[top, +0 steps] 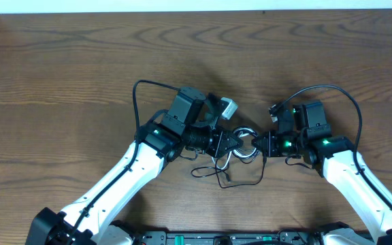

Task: Untangle cables

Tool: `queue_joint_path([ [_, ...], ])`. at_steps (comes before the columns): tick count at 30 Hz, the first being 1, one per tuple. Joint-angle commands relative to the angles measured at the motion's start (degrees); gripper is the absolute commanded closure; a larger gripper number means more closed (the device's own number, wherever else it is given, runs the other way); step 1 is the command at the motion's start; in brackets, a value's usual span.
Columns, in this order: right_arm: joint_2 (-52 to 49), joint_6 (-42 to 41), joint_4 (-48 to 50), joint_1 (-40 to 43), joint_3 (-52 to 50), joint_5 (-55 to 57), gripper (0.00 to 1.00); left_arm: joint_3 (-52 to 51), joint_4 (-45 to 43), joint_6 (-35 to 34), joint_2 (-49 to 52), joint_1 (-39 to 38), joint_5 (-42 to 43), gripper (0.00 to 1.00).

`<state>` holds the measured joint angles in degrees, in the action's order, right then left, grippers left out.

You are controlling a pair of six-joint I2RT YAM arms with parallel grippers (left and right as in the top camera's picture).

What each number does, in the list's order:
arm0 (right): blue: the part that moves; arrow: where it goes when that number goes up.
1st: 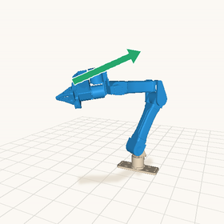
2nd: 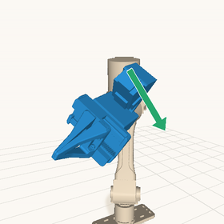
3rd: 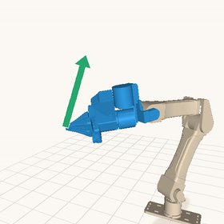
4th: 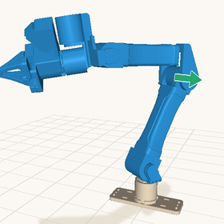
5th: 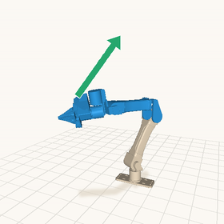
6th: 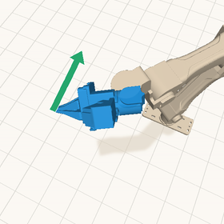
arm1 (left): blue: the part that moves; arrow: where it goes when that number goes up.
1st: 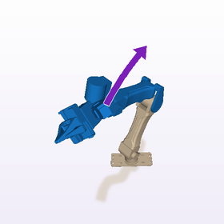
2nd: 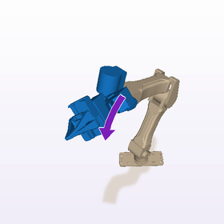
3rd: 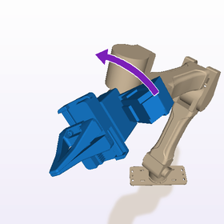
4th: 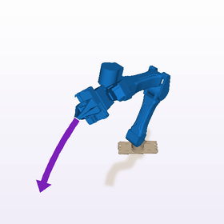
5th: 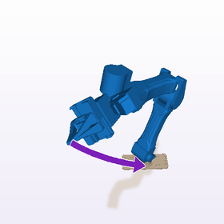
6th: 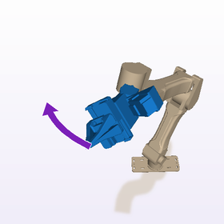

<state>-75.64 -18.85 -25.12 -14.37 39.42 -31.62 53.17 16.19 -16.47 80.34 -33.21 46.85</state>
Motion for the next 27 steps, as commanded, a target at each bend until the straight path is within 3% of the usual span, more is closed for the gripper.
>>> queue_joint_path([
  [1,-0.02,0.50,-1.03,0.00,0.17,1.25,0.99,0.33,0.63,0.94,-1.14,0.02,-3.96,0.92],
  [4,-0.02,3.23,-2.10,0.02,0.17,-3.08,0.99,0.31,2.75,0.44,-1.14,0.02,-16.85,0.93],
  [8,-0.02,14.27,-0.90,0.02,0.17,-24.20,0.99,0.33,5.49,-2.97,-1.09,0.02,-32.46,0.93],
  [12,-0.02,20.61,3.82,0.02,0.20,-43.67,0.99,0.31,6.49,-3.17,-1.01,0.02,-36.02,0.93],
  [16,-0.02,20.65,12.13,0.04,0.20,-53.86,0.99,0.31,9.20,-3.21,-1.01,0.02,-39.56,0.92],
  [19,-0.02,20.11,14.51,0.09,0.20,-54.47,0.99,0.31,12.07,-4.92,-1.01,0.04,-45.66,0.93],
  [22,-0.02,18.82,15.39,0.22,0.20,-51.76,0.99,0.31,13.09,-4.92,-1.01,0.15,-46.64,0.92],
  [27,-0.02,10.36,11.58,0.57,0.20,-27.91,0.99,0.33,12.92,-4.85,-1.68,0.59,-46.73,0.93],
])
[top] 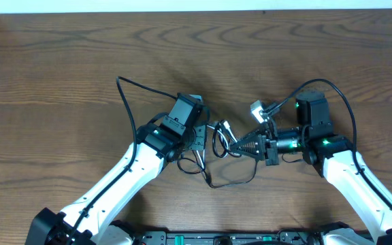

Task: Untangle cables

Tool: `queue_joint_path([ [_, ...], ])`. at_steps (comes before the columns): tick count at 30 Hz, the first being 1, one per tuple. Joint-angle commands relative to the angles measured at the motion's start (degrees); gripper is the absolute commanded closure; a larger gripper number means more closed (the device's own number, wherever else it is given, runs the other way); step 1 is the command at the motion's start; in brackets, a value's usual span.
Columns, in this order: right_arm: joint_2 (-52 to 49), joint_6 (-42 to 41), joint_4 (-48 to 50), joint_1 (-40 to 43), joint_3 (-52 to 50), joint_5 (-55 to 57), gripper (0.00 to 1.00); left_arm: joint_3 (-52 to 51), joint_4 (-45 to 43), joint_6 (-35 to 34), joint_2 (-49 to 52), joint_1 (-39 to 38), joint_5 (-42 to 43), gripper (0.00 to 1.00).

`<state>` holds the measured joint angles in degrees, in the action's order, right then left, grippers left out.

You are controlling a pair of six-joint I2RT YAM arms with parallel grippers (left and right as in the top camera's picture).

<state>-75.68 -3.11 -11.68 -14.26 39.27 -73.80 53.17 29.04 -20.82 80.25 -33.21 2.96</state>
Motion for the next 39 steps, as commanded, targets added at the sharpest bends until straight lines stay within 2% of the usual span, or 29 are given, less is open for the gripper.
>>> queue_joint_path([
  [1,0.02,-6.27,-4.02,0.44,0.35,21.90,0.99,0.33,0.04,-0.50,-2.08,1.16,-2.82,0.93],
  [7,0.02,-18.69,-16.44,0.46,0.35,56.70,0.99,0.33,0.26,-0.52,-6.51,4.66,-2.73,0.92],
  [9,0.02,-22.60,-20.41,0.44,0.35,65.24,0.98,0.33,0.26,-0.52,-8.59,5.46,-2.32,0.93],
  [11,0.02,-24.44,-22.91,0.46,0.35,70.14,0.89,0.33,0.26,-0.55,-10.27,5.84,-2.05,0.93],
  [13,0.02,-25.46,-24.04,0.44,0.35,72.32,0.75,0.33,0.20,-0.52,-11.85,5.81,-1.01,0.93],
  [15,0.02,-25.59,-23.87,0.44,0.35,72.15,0.60,0.33,-0.37,-0.52,-13.27,5.81,3.48,0.93],
  [17,0.02,-25.49,-22.12,0.44,0.35,68.72,0.46,0.33,-1.38,-0.50,-14.14,5.81,9.57,0.93],
  [18,0.02,-24.85,-21.16,0.44,0.35,66.38,0.44,0.33,-1.86,-0.48,-14.23,5.81,12.17,0.92],
  [20,0.02,-17.86,-16.65,0.39,0.35,53.40,0.43,0.33,-2.54,-0.48,-14.05,5.81,16.70,0.92],
  [23,0.02,-12.57,-9.64,0.33,0.35,35.28,0.41,0.33,-2.54,-0.46,-13.57,5.49,20.02,0.93],
  [26,0.02,-12.44,-4.39,0.33,0.35,25.83,0.39,0.33,-2.89,-0.13,-13.35,5.03,23.69,0.92],
  [33,0.02,-12.46,2.25,0.33,0.35,14.40,0.35,0.33,-4.42,0.37,-13.31,2.03,25.16,0.93],
  [39,0.02,-12.44,2.54,0.28,0.35,12.72,0.30,0.33,-8.07,0.37,-13.31,-2.54,25.16,0.93],
])
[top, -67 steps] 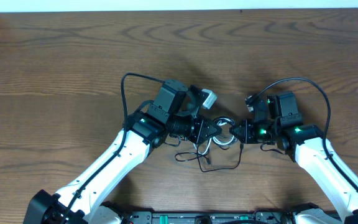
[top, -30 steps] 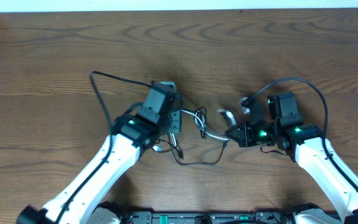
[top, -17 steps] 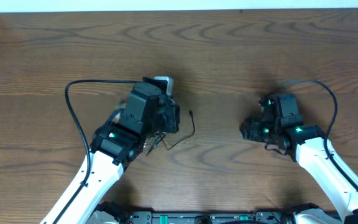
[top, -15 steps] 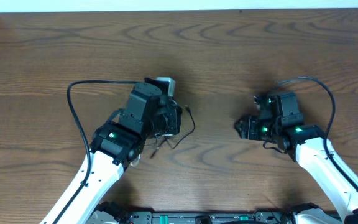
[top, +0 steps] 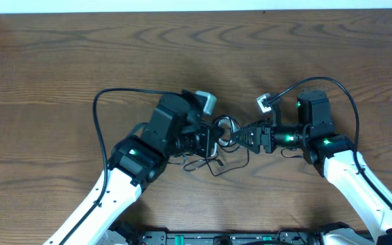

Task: Untangle cables

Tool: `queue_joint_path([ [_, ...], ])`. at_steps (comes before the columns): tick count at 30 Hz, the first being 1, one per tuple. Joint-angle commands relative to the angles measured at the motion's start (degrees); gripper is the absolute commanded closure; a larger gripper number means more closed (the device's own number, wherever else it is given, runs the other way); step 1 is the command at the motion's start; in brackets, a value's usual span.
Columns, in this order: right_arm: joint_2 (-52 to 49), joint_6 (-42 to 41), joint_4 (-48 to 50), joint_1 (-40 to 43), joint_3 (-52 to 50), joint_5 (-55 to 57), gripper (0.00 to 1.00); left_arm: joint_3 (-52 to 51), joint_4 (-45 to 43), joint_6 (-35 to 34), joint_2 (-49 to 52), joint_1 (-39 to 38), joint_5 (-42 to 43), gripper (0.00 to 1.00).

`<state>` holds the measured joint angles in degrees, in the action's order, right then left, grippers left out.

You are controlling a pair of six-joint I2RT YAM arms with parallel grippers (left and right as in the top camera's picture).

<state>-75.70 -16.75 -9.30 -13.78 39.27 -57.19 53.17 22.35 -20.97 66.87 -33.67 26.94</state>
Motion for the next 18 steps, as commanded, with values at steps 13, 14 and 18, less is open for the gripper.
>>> queue_joint_path([
  [13,0.04,1.42,-0.98,-0.20,0.33,0.94,0.78,0.33,-5.40,0.48,0.04,-5.53,3.06,0.93],
  [14,0.04,1.40,-1.49,-0.20,0.33,2.03,0.79,0.33,-5.79,0.50,0.04,-5.53,3.61,0.93],
  [18,0.04,1.38,-5.35,-0.20,0.33,10.32,0.98,0.33,-6.19,0.48,0.04,-5.53,3.98,0.92],
])
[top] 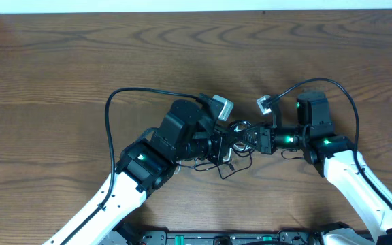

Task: Untangle cables

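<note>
A small tangle of thin black and silvery cable (237, 131) lies at mid-table between my two grippers. My left gripper (224, 144) reaches in from the left and its fingers are closed on the tangle's left side. Pointing left from the other side, my right gripper (246, 138) is pinched on the right side of the same tangle. The two grippers nearly touch. A loose black strand (231, 169) hangs down from the knot onto the table below them. Where exactly the fingers bite is hidden by the loops.
The brown wooden table (60, 61) stretches all around. Its far edge meets a white strip (182, 5) at the top. The left arm's own black lead (131, 92) arcs out to the left, the right arm's lead (332, 83) arcs over its wrist.
My left arm has shifted right, bringing its gripper closer to the right one. The cable ring that stood up between them has collapsed into a tighter bunch. The right arm has barely moved.
First both grippers met at the tangle in mid-table. Then the right gripper stretched left on a loop while the left had drawn back. After that the left arm sat further left with a ring of cable between them. Now the grippers are close together again.
</note>
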Tool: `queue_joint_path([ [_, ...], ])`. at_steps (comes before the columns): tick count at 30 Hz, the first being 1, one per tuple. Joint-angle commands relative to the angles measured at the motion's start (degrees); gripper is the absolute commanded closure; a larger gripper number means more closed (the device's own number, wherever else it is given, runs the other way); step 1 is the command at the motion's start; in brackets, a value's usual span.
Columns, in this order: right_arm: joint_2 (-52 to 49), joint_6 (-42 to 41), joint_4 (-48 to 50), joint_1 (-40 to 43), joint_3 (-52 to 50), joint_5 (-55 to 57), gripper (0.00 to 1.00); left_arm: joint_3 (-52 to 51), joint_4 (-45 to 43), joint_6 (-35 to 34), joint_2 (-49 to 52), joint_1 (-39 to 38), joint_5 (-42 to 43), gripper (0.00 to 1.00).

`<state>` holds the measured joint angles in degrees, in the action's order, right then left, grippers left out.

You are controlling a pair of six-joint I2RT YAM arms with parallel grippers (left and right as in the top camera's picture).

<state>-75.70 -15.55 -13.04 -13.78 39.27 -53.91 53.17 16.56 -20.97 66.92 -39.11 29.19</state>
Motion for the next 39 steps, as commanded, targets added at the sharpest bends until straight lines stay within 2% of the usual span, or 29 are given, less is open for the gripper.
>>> queue_joint_path([
  [1,0.04,-0.13,-2.91,-0.20,0.33,9.66,0.99,0.33,-0.37,0.48,0.00,-0.09,1.73,0.93],
  [3,0.04,-1.95,-4.85,-0.20,0.33,13.29,0.99,0.33,-0.17,0.50,0.00,-0.09,1.73,0.90],
  [4,0.04,-2.21,-4.98,-0.20,0.33,13.25,0.99,0.33,0.11,0.50,0.00,-0.09,1.73,0.70],
  [6,0.04,-2.21,-4.26,-0.20,0.33,13.05,0.99,0.31,1.09,0.52,0.02,-0.09,1.68,0.45],
  [11,0.04,-5.49,0.66,0.26,0.35,13.05,0.99,0.31,3.63,0.55,0.07,-0.09,1.64,0.44],
  [14,0.04,-7.78,7.43,0.35,0.35,7.74,0.99,0.31,4.72,1.22,0.07,-0.09,-0.28,0.44],
  [19,0.04,-7.78,18.40,0.33,0.33,-9.22,0.99,0.31,7.28,1.40,0.04,-0.07,-14.88,0.44],
  [24,0.04,-7.78,19.30,0.33,0.35,-14.75,0.99,0.31,7.34,1.38,0.04,0.26,-22.80,0.44],
  [30,0.04,-7.78,19.63,0.33,0.35,-18.14,0.99,0.31,6.93,0.42,0.04,3.26,-22.27,0.45],
  [39,0.04,-7.80,20.15,-0.11,0.35,-20.22,0.99,0.31,3.06,0.07,0.07,3.74,-12.59,0.46],
])
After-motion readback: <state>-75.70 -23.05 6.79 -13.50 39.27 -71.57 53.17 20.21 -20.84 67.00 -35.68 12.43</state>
